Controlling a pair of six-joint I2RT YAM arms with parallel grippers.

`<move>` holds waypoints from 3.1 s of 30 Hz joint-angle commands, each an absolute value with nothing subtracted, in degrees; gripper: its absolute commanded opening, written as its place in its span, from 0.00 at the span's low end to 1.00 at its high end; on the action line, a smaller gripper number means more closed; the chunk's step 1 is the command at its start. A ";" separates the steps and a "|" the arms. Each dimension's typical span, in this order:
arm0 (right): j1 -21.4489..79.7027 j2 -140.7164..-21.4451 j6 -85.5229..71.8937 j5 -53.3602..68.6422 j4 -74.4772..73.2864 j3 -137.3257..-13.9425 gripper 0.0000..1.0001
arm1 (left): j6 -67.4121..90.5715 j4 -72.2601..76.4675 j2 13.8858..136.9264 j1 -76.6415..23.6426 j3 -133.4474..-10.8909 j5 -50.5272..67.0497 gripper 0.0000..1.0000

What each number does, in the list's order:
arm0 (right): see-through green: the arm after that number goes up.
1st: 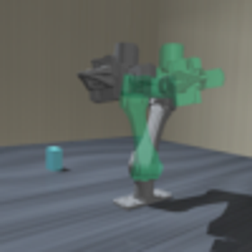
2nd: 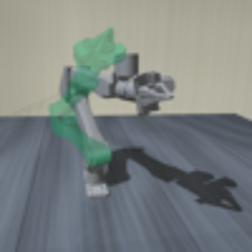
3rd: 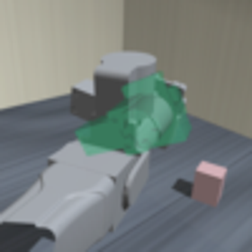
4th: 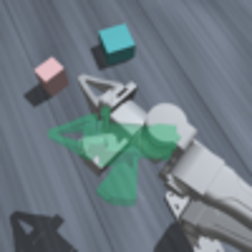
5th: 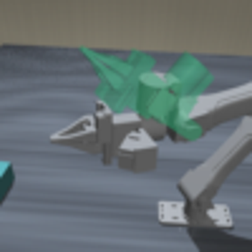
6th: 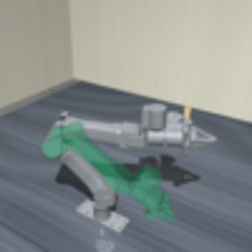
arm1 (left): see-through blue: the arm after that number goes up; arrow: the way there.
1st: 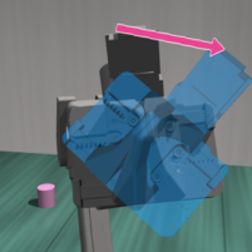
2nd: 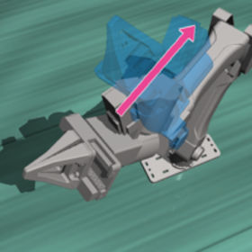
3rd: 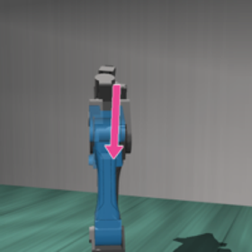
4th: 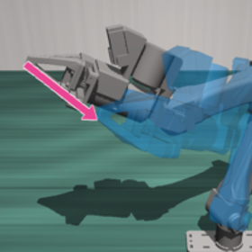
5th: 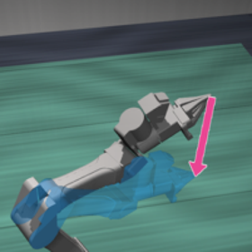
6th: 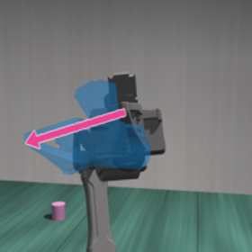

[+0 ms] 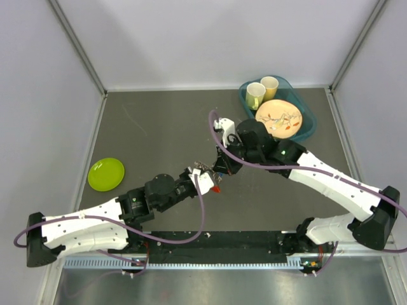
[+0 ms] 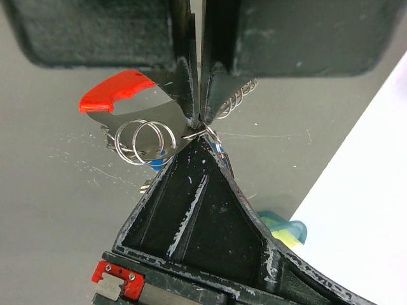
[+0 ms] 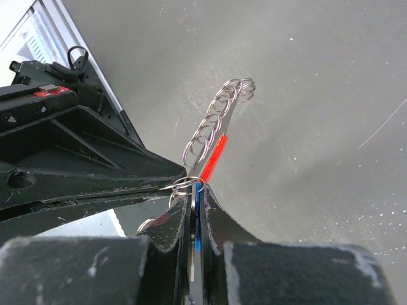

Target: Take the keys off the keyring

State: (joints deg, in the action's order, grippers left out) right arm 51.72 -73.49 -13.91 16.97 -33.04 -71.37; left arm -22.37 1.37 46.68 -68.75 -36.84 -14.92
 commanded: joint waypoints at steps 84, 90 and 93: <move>43.77 -69.88 -12.57 35.42 -24.87 -64.60 0.12 | -19.42 2.37 46.14 -69.26 -40.78 -7.47 0.00; 44.03 -68.73 -11.43 35.94 -24.87 -63.02 0.00 | -19.34 2.46 46.23 -69.26 -40.96 -8.08 0.00; 44.03 -68.64 -11.16 37.00 -24.79 -62.49 0.10 | -19.34 2.55 46.49 -69.26 -40.87 -8.79 0.00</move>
